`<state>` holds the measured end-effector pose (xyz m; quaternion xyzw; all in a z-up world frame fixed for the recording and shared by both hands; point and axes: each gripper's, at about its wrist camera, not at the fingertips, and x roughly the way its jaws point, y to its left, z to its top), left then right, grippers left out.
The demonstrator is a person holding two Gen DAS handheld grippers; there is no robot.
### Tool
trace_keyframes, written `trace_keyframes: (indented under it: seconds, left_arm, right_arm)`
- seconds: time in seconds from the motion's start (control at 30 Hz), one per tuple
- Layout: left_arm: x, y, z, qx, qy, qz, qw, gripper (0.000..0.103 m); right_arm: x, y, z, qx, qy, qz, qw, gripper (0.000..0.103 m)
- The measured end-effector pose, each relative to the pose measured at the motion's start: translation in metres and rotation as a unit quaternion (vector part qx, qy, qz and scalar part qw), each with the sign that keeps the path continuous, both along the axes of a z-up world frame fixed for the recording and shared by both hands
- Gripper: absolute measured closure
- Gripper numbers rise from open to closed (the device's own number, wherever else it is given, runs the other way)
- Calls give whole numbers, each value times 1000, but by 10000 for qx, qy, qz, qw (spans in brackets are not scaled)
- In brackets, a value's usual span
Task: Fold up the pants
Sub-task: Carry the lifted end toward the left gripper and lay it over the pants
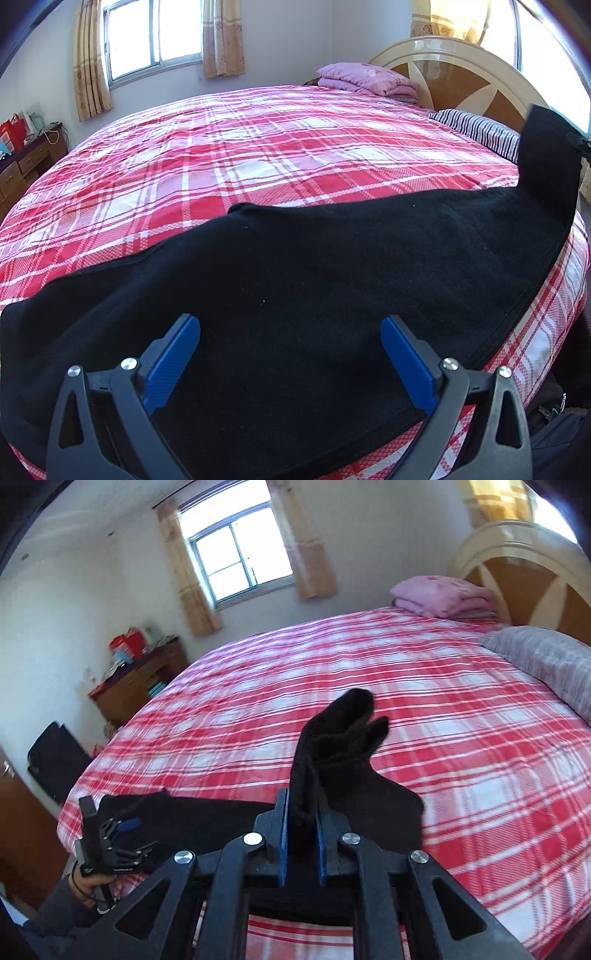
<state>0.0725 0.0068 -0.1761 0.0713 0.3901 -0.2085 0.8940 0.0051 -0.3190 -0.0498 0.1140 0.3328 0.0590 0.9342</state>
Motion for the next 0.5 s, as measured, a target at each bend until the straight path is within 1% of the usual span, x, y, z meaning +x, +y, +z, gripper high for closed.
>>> trace_keyframes:
  seconds: [0.2,0.37,0.5]
  left_arm:
    - [1,2,0,-40,1,-11,10000,2]
    - [1,3,0,-66,-2,-22,10000,2]
    - [1,2,0,-43,-13,-29,10000,2]
  right_arm:
    - [34,62,-19,-99,217,588,9980,91]
    - [58,116,-48,-198,497,1047,9931,91]
    - [68,150,-72,-316,729,1368,9874,91]
